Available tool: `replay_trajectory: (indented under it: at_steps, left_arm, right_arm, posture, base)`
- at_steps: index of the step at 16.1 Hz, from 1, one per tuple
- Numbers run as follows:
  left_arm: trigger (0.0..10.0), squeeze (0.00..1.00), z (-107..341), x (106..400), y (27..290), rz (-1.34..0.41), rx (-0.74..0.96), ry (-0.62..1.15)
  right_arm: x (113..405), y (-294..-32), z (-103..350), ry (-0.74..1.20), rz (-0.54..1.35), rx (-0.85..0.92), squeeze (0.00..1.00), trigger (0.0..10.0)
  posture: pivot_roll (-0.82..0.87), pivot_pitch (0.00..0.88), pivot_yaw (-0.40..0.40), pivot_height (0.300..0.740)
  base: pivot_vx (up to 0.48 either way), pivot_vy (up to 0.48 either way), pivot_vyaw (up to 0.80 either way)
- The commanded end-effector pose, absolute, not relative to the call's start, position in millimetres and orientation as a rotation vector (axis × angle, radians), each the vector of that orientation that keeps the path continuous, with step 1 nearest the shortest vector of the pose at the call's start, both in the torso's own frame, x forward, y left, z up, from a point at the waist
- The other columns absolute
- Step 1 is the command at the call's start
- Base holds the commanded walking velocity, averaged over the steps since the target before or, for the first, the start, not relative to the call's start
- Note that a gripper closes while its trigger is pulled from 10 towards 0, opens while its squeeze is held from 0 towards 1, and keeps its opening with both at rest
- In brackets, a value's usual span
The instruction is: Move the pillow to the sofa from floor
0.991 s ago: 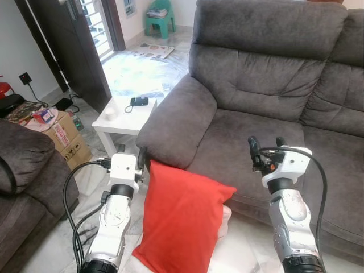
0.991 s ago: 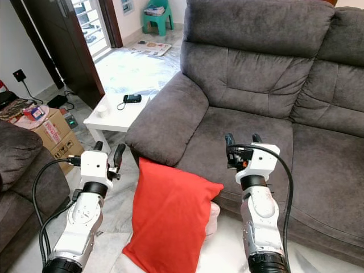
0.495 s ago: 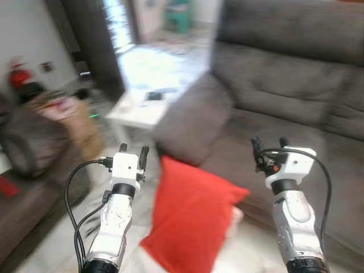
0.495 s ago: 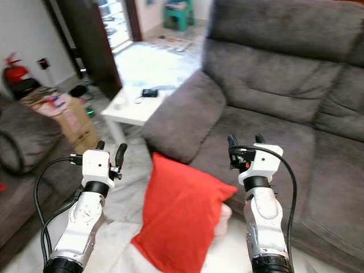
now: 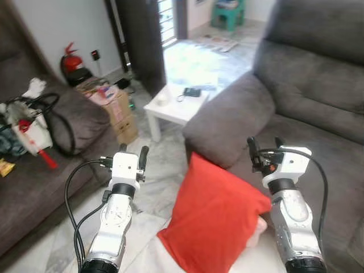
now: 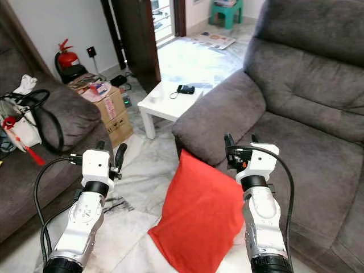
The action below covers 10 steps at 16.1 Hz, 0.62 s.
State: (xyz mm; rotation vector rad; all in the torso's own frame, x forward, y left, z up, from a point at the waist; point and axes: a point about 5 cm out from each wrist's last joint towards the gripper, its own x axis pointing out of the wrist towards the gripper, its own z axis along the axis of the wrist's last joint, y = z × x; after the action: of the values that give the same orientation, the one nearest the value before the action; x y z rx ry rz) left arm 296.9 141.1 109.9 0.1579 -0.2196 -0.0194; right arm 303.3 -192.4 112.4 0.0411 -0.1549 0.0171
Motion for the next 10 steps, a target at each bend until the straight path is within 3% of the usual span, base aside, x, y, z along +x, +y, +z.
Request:
replay_trajectory:
  at_steps: [1,6,9,10]
  left_arm:
    - [10.0,0.00,113.4,297.4,141.5,-0.018,0.161,-0.228]
    - [10.0,0.00,113.9,297.4,138.3,-0.033,0.168,-0.234]
    - [10.0,0.00,114.6,297.4,137.2,-0.036,0.168,-0.240]
    - [10.0,0.00,114.8,297.6,136.8,-0.037,0.167,-0.241]
  right_arm:
    - [304.2,-189.7,116.1,-0.164,0.025,0.046,0.00,10.0]
    - [305.7,-189.0,117.6,-0.163,0.033,0.031,0.00,10.0]
    - [305.6,-187.9,118.2,-0.167,0.036,0.029,0.00,10.0]
    - [305.5,-188.8,118.1,-0.166,0.030,0.045,0.00,10.0]
  posture:
    - [-0.10,0.056,0.034,0.740]
    - [-0.11,0.058,0.030,0.740]
    - [-0.11,0.058,0.030,0.740]
    - [-0.11,0.060,0.029,0.740]
  base:
    - [0.000,0.000,0.00]
    - [0.000,0.000,0.00]
    - [0.000,-0.236,0.75]
    - [0.000,-0.356,0.00]
